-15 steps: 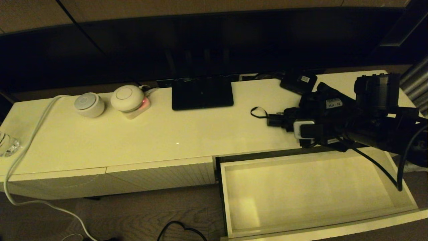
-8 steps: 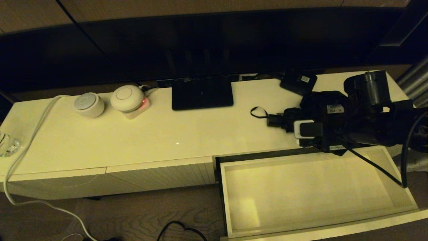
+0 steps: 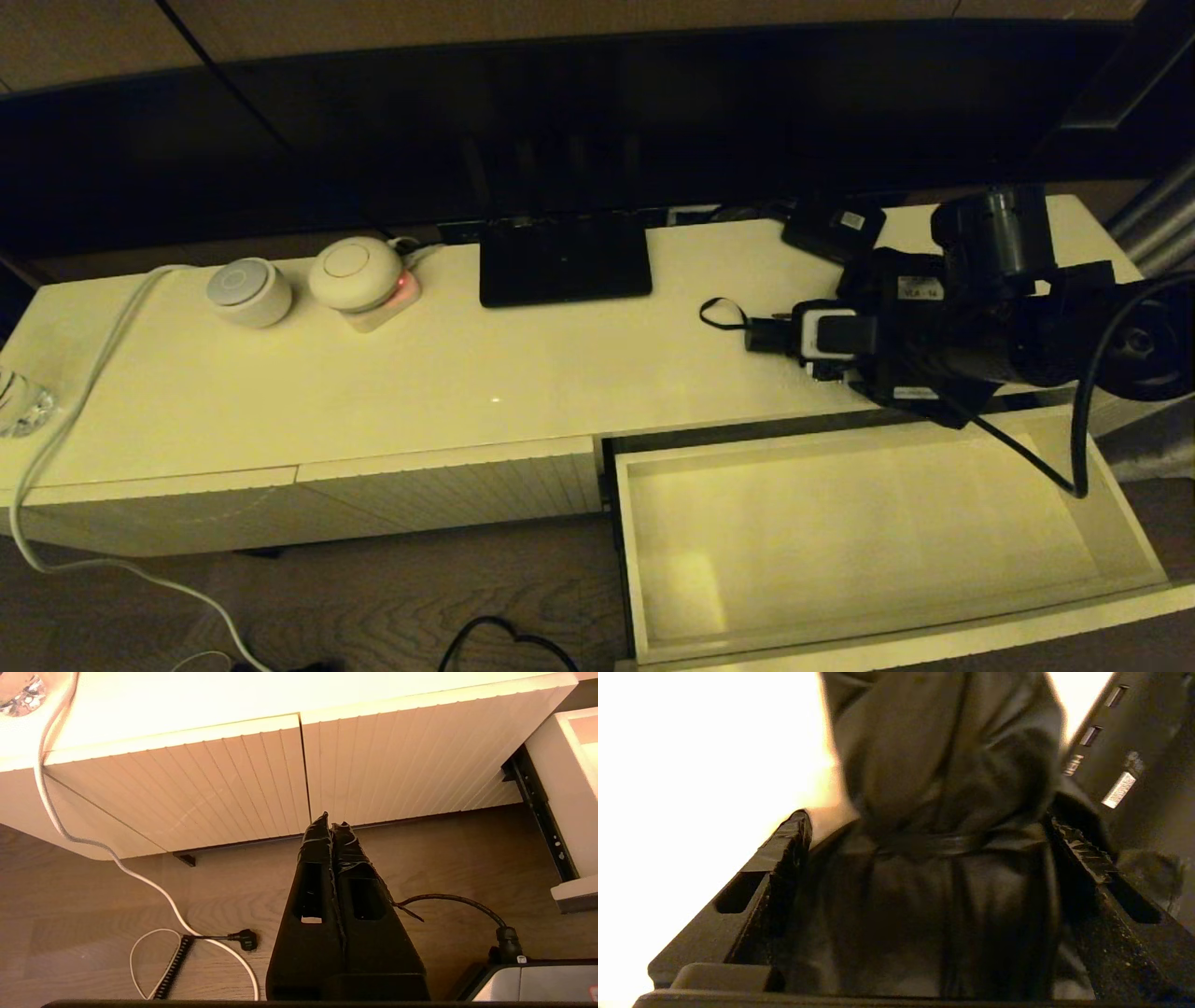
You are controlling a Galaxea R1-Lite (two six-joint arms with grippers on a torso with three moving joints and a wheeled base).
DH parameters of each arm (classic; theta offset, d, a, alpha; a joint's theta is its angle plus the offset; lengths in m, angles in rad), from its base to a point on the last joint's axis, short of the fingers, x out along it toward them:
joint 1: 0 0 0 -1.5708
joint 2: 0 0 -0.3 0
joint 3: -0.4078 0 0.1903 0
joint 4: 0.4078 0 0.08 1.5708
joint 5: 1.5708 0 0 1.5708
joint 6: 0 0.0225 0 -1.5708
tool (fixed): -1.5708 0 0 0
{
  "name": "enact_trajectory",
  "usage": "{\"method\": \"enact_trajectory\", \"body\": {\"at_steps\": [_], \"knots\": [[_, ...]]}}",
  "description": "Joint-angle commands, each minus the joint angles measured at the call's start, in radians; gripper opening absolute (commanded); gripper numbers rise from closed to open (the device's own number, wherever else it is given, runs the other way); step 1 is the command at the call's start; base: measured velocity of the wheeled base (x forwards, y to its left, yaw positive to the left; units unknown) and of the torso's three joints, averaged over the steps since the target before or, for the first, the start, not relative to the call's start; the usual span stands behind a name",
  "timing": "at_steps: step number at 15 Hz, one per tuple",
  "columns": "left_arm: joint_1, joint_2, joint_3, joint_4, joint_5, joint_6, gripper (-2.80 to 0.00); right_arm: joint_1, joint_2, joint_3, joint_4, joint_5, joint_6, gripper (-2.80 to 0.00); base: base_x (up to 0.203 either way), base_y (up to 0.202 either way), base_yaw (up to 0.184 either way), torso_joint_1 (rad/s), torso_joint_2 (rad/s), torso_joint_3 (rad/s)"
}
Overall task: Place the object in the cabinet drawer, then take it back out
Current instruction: Put the umbrella in the drawer
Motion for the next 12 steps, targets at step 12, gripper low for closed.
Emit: {"method": "enact_trajectory", "body": {"at_steps": [12], "knots": [[0.000,0.000,0.003,0.000,0.000,0.000,-2.80,0.005,0.046,-0.017,-0.104,-0.042,0.024,0.00,0.000,0.000,0.000,0.000,0.00,0.000]]}}
